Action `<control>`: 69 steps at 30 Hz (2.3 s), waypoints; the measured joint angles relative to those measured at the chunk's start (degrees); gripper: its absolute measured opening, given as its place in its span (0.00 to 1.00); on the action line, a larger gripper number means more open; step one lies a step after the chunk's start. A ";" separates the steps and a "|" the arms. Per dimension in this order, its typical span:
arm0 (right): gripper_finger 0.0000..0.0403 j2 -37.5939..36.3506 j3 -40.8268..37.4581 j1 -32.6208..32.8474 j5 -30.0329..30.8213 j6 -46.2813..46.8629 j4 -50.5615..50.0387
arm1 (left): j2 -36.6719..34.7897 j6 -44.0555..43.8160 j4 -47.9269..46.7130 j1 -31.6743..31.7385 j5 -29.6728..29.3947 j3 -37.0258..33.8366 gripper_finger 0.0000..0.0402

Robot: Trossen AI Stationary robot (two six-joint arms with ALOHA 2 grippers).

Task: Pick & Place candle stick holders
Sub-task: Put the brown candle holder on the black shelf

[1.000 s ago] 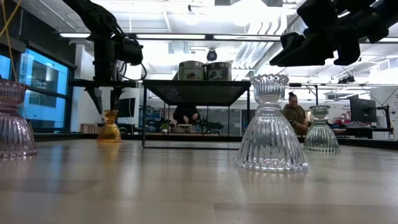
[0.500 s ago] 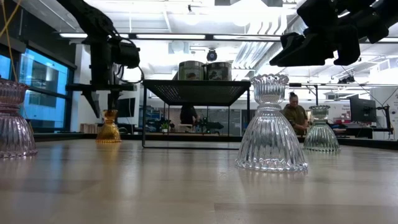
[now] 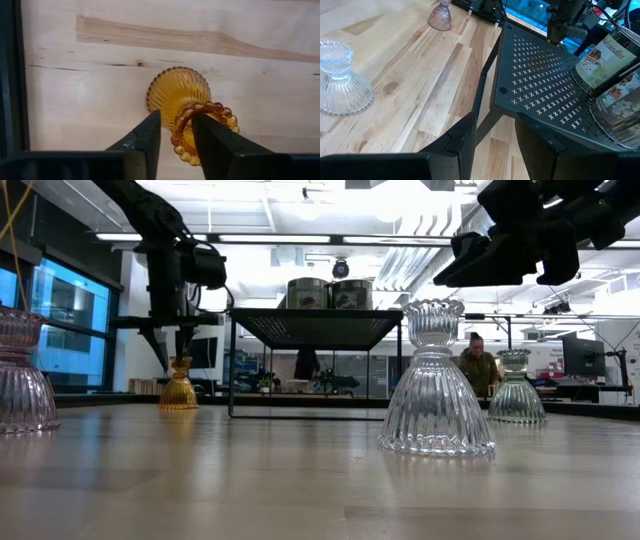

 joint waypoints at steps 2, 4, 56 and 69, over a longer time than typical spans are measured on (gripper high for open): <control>0.32 0.01 0.01 0.00 0.00 0.00 -0.01 | 0.00 0.12 -0.04 0.00 0.51 -0.02 0.21; 0.32 0.01 0.01 -0.01 0.02 0.00 -0.01 | 0.00 0.10 -0.11 0.00 0.53 -0.02 0.17; 0.32 0.01 0.00 0.00 0.04 0.00 -0.02 | -15.04 2.43 -11.05 -1.37 9.65 4.83 0.05; 0.32 0.01 0.00 0.00 0.04 0.00 0.00 | -22.04 2.29 -14.26 -1.57 10.64 6.52 0.05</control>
